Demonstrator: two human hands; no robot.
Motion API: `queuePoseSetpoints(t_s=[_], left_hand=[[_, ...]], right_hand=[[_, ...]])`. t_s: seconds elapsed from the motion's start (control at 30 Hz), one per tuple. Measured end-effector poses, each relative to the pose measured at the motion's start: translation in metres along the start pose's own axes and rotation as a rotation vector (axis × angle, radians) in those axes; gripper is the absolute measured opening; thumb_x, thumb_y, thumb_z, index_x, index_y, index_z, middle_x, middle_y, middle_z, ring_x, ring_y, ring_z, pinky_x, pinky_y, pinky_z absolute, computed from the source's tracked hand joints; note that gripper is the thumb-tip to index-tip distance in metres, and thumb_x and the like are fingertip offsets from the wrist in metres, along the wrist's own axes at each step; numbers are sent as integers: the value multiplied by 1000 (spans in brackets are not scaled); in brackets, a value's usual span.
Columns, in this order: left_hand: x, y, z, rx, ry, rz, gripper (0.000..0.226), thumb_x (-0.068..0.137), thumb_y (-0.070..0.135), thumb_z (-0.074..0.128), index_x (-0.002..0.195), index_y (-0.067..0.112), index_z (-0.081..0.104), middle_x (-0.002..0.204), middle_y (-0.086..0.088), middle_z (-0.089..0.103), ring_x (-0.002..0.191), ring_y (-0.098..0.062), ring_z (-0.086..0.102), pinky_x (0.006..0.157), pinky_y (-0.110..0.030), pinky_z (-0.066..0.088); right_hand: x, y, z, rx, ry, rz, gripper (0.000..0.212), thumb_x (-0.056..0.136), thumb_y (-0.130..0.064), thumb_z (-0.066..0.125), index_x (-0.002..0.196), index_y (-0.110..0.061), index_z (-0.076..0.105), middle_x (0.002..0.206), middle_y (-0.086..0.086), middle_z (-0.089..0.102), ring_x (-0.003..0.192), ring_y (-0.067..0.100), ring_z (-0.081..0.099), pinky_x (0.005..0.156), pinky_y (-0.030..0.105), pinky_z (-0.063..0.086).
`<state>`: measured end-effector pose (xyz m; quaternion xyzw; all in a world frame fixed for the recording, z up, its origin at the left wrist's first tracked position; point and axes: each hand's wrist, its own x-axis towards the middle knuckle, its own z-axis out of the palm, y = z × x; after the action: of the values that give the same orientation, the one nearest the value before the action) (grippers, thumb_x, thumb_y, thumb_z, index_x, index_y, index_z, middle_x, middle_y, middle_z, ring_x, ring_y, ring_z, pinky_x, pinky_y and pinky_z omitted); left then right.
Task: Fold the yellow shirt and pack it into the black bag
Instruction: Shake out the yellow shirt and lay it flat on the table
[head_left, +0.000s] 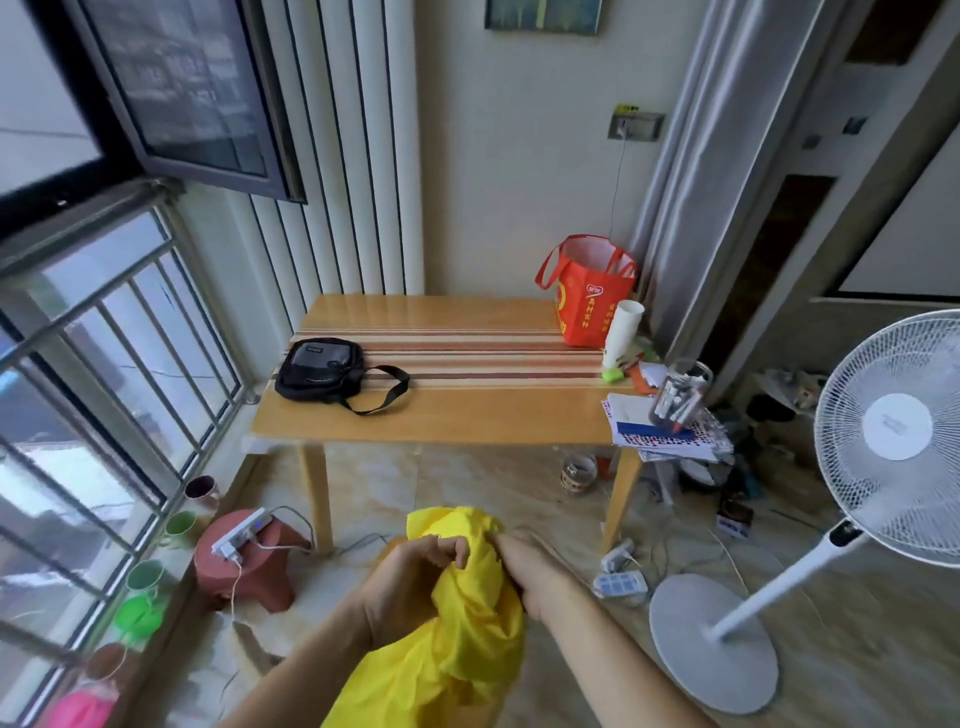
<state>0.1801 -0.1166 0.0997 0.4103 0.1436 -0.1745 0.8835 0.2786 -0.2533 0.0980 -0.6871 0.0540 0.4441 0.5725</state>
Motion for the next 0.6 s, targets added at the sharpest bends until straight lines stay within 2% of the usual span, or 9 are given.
queuePoseSetpoints(t_s=[0.1,0.13,0.2,0.27,0.33,0.4,0.53,0.6], left_hand=[[28,-13,-16,94,340,-134,27,80,38,55,79,11,62,80,-11,55,70,-25,55,66,-34,45],[35,-16,-22,129,461,-186,38,85,48,52,86,12,65,85,-13,60,74,-27,60,69,-35,50],[44,-15,-27,162,628,-219,52,90,60,46,92,10,60,89,-15,65,77,-30,65,73,-40,56],[54,1,-26,157,723,-126,61,89,68,44,95,9,61,95,-18,67,88,-31,67,86,-46,54],[68,26,-19,135,663,19,71,89,73,40,107,10,68,113,-16,70,108,-30,63,101,-50,45],[78,56,-7,90,546,157,60,95,65,38,118,19,68,121,-13,69,116,-31,60,107,-51,42],[104,97,8,125,364,281,35,95,37,56,125,21,63,122,-12,68,111,-32,64,98,-45,51],[123,105,8,167,407,343,35,88,21,66,122,27,63,121,-11,67,102,-28,66,88,-43,52]], right_hand=[[19,-10,-15,14,24,-106,31,71,-31,67,96,-16,75,94,11,77,89,28,74,82,42,60],[20,-15,-18,11,18,-140,33,70,-30,66,100,-19,74,98,10,77,91,27,73,82,41,60],[21,-26,-24,15,-14,-202,24,80,-23,65,103,-22,73,98,6,77,90,24,72,76,35,56],[20,-44,-30,23,-65,-261,22,87,-16,61,105,-24,73,95,0,77,88,20,72,75,33,55],[19,-67,-36,0,-103,-330,25,88,-14,60,107,-25,72,96,-2,77,90,20,71,76,32,54],[20,-87,-43,-70,-98,-362,25,93,-12,56,108,-24,70,97,-3,77,92,17,71,75,28,54],[40,-111,-61,-290,-20,-373,19,96,-15,53,97,-24,69,95,-9,73,93,11,68,78,27,54],[57,-120,-70,-383,57,-356,15,95,-18,50,91,-20,65,92,-3,69,95,21,66,85,38,54]])
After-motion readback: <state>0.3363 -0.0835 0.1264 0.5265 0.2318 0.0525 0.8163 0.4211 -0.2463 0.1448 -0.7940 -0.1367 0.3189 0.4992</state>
